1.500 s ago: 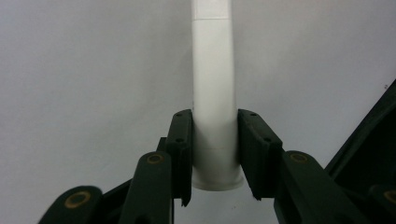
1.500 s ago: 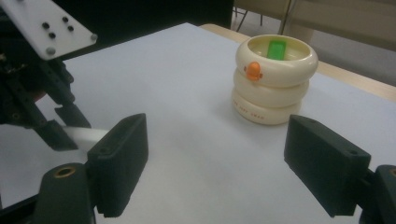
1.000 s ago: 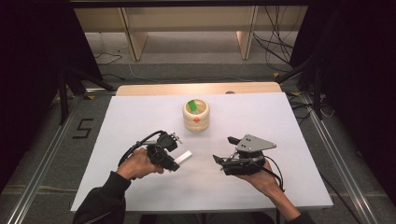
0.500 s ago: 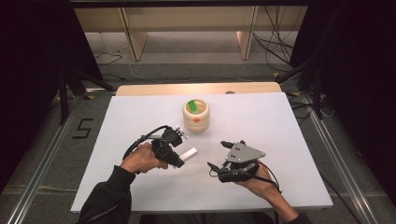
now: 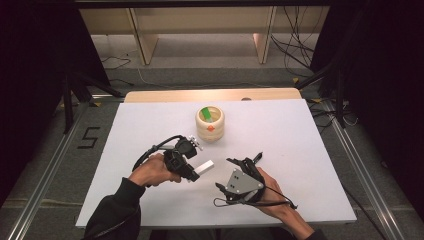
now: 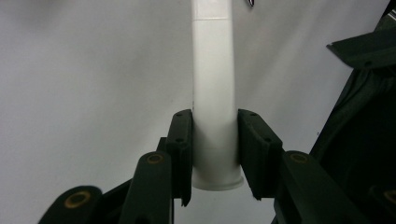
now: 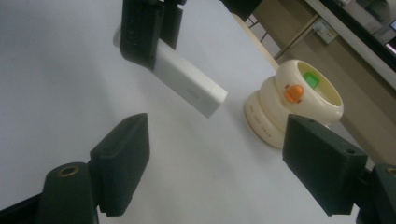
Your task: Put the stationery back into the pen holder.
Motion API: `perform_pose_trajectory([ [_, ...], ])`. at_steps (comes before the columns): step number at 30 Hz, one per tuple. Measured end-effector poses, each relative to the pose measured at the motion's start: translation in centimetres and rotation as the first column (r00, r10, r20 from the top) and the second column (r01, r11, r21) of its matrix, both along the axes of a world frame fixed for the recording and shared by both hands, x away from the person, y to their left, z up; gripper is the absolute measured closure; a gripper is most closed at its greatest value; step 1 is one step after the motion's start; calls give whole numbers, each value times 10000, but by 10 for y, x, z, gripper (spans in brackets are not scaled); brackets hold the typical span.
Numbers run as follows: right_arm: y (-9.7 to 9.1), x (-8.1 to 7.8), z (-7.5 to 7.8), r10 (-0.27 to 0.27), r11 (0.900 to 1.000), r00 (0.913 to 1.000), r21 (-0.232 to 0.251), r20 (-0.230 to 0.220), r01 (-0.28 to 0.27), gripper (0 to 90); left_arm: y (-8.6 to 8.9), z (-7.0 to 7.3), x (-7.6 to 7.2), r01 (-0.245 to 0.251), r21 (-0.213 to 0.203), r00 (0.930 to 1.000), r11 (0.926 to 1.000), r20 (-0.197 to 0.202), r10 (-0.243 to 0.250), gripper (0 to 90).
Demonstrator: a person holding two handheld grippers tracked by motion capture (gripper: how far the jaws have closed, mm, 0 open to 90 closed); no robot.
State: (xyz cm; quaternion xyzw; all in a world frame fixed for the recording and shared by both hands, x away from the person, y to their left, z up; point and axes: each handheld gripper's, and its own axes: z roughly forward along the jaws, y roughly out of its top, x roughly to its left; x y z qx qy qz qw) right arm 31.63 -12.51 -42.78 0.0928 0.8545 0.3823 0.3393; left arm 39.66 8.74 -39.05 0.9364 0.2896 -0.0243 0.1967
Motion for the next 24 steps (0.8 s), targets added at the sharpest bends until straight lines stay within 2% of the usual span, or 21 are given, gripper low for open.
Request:
perform_pose_trajectory([
  [3, 5, -4, -4, 26, 9987, 9983, -506, 591, 4, 244, -2, 0, -1, 105, 52, 9999, 9999, -44, -105, 667],
  [7, 9, -8, -9, -37, 9941, 9938, -1070, 1115, 157, 248, -4, -1, -2, 138, 98, 9999, 9999, -17, -138, 667],
  [9, 12, -10, -13, 28, 9887, 9873, -1482, 1586, 210, 249, -5, -1, -2, 150, 107, 9999, 9998, -43, -150, 667],
  [10, 13, -11, -13, 104, 9853, 9851, -1696, 1718, 191, 249, -6, -1, -2, 139, 108, 9999, 9998, -52, -138, 667],
  [13, 17, -14, -17, 166, 9809, 9804, -1932, 1962, 221, 260, -8, -2, -4, 283, 121, 9996, 9995, -51, -282, 667],
  [17, 22, -16, -21, 561, 9676, 9663, -2522, 2512, 94, 272, -14, -2, -7, 473, 163, 9989, 9987, -37, -473, 667],
  [18, 22, -18, -22, 554, 9656, 9646, -2598, 2577, 140, 280, -15, -2, -8, 480, 127, 9988, 9988, -49, -480, 667],
  [19, 23, -18, -23, 653, 9621, 9588, -2723, 2764, 130, 288, -16, -2, -9, 493, 109, 9988, 9987, -53, -493, 667],
  [20, 24, -20, -24, 560, 9606, 9582, -2767, 2806, 249, 302, -17, -1, -9, 586, 129, 9983, 9982, -58, -585, 667],
  [22, 25, -20, -26, 762, 9516, 9474, -3064, 3108, 240, 335, -18, -2, -10, 643, 130, 9979, 9978, -66, -642, 667],
  [24, 26, -22, -28, 706, 9488, 9490, -3143, 3073, 312, 357, -19, -2, -10, 662, 130, 9978, 9977, -74, -661, 667],
])
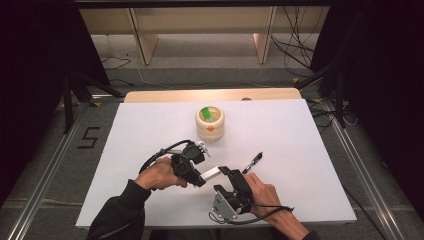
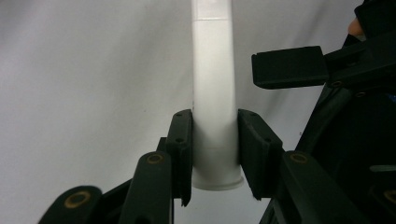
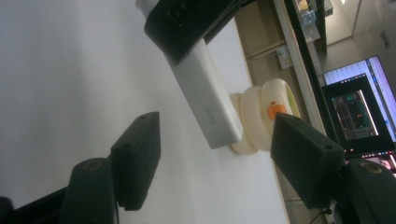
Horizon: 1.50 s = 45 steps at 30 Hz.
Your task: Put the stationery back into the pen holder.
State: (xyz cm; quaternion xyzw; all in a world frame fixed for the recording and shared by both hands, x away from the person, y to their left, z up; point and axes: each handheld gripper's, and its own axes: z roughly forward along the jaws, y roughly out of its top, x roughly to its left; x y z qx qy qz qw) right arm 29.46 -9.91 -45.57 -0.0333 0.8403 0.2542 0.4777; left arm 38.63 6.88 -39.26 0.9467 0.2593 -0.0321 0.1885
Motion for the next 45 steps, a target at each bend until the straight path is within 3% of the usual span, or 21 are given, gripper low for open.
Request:
perform_pose_trajectory([
  [3, 1, -1, -3, 117, 9992, 9994, -392, 333, -103, 385, -1, 0, -1, 63, -13, 10000, 10000, -48, -63, 667],
  [17, 7, -6, -11, 443, 9931, 9924, -1127, 1151, -313, 499, -10, -3, -5, 350, -97, 9992, 9993, -178, -352, 667],
  [23, 8, -8, -14, 509, 9906, 9892, -1326, 1377, -325, 543, -11, -2, -6, 404, -303, 9987, 9987, -305, -413, 667],
  [45, 10, -14, -18, 912, 9793, 9740, -1963, 2073, -499, 670, -14, 0, -8, 523, -374, 9973, 9979, -487, -541, 666],
])
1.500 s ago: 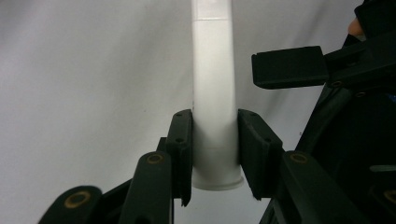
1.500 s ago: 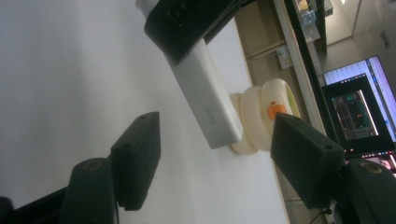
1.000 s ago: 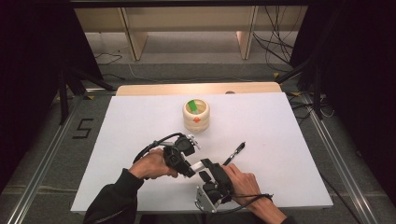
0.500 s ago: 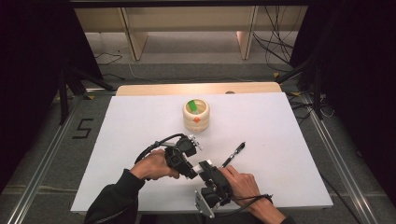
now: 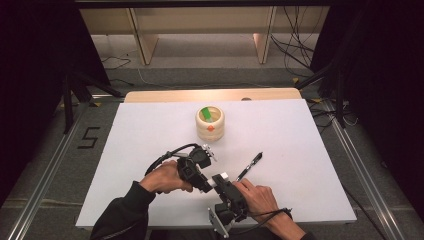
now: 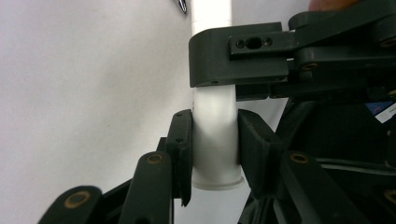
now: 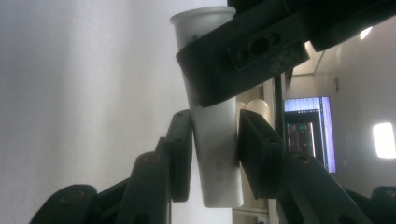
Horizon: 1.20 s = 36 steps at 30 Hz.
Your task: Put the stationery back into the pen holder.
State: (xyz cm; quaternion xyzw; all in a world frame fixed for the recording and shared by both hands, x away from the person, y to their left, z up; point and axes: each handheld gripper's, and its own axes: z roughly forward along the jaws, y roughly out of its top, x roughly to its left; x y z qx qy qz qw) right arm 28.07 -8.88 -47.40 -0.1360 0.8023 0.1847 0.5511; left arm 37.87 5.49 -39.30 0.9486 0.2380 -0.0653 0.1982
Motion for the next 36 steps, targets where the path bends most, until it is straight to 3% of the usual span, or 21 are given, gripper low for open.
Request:
perform_pose_trajectory([
  [8, 0, -1, -3, 168, 9990, 9995, -420, 257, -157, 699, 0, -1, 0, -54, -16, 10000, 10000, -63, 53, 664],
  [13, 0, -1, -3, 243, 9988, 9992, -424, 331, -229, 704, 0, 1, -1, -6, -7, 10000, 10000, -98, 6, 648],
  [20, -5, 2, -3, 55, 9985, 9997, -549, 231, -42, 708, 7, 12, -4, -242, -248, 9993, 9994, 285, 249, 480],
  [24, -8, 3, -2, -116, 9994, 9999, -326, 77, 118, 708, 13, 16, -4, -474, -305, 9971, 9984, 585, 491, 405],
  [27, -11, 6, -1, -97, 9996, 9998, -250, 180, 102, 708, 18, 18, -3, -783, -615, 9928, 9950, 860, 834, 359],
  [31, -15, 10, 1, -264, 9997, 9997, 13, -5, 264, 708, 28, 20, -2, -1083, -970, 9856, 9894, 1192, 1195, 320],
  [36, -21, 15, 3, -579, 9980, 9980, 231, -255, 585, 708, 41, 18, -3, -1559, -1593, 9704, 9748, 1596, 1813, 297],
])
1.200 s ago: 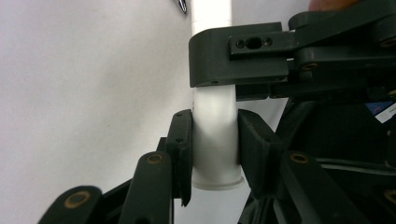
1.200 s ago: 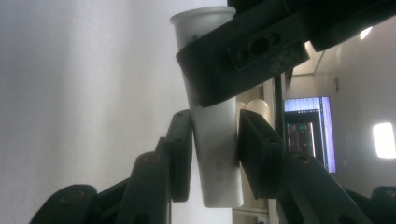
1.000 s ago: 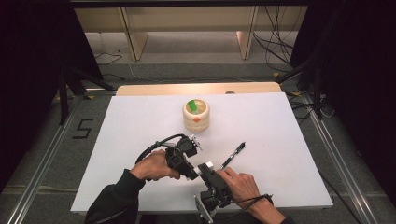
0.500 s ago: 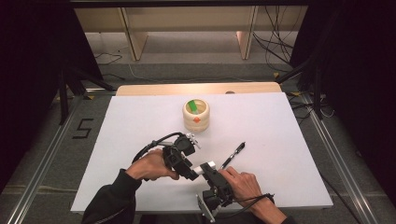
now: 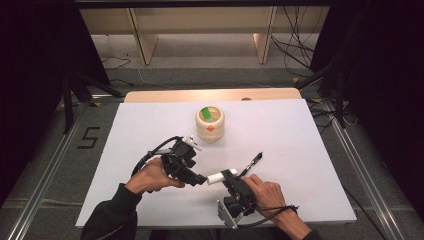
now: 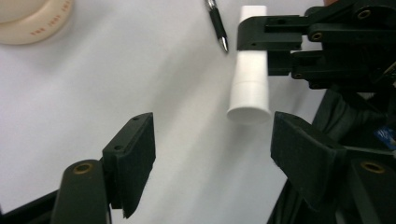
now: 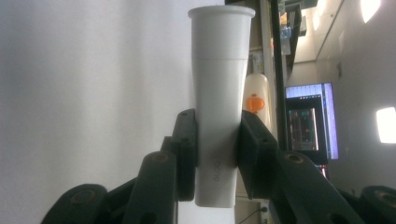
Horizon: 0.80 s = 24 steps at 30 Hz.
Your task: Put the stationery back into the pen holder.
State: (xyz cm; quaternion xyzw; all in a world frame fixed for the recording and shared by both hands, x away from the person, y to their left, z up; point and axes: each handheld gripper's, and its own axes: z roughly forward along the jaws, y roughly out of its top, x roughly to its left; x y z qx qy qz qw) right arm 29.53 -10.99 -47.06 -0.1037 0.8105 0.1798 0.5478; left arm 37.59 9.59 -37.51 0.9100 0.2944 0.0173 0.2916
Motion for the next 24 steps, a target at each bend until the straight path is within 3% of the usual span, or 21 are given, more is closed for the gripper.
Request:
perform_pose_trajectory([
  [6, -7, 8, 6, -372, 9981, 9986, 485, -371, 390, 707, 16, -6, -2, -656, -917, 9948, 9936, 719, 723, 265],
  [9, -12, 14, 9, -492, 9957, 9968, 750, -624, 538, 708, 23, -10, -6, -806, -1516, 9892, 9851, 1095, 978, 248],
  [15, -20, 23, 15, -822, 9842, 9895, 1465, -1189, 993, 708, 30, -22, -13, -983, -2184, 9776, 9709, 1615, 1353, 226],
  [17, -22, 25, 17, -901, 9760, 9833, 1825, -1584, 1188, 708, 31, -26, -16, -933, -2224, 9746, 9705, 1788, 1346, 214],
  [20, -26, 30, 21, -864, 9677, 9776, 2173, -1920, 1282, 708, 35, -29, -21, -973, -2622, 9661, 9601, 2070, 1544, 212],
  [22, -27, 33, 22, -907, 9540, 9707, 2603, -2223, 1487, 708, 38, -31, -24, -1062, -2946, 9580, 9497, 2254, 1771, 209],
  [24, -29, 36, 25, -953, 9373, 9613, 3020, -2586, 1742, 708, 41, -33, -26, -1116, -3084, 9540, 9447, 2330, 1887, 208],
])
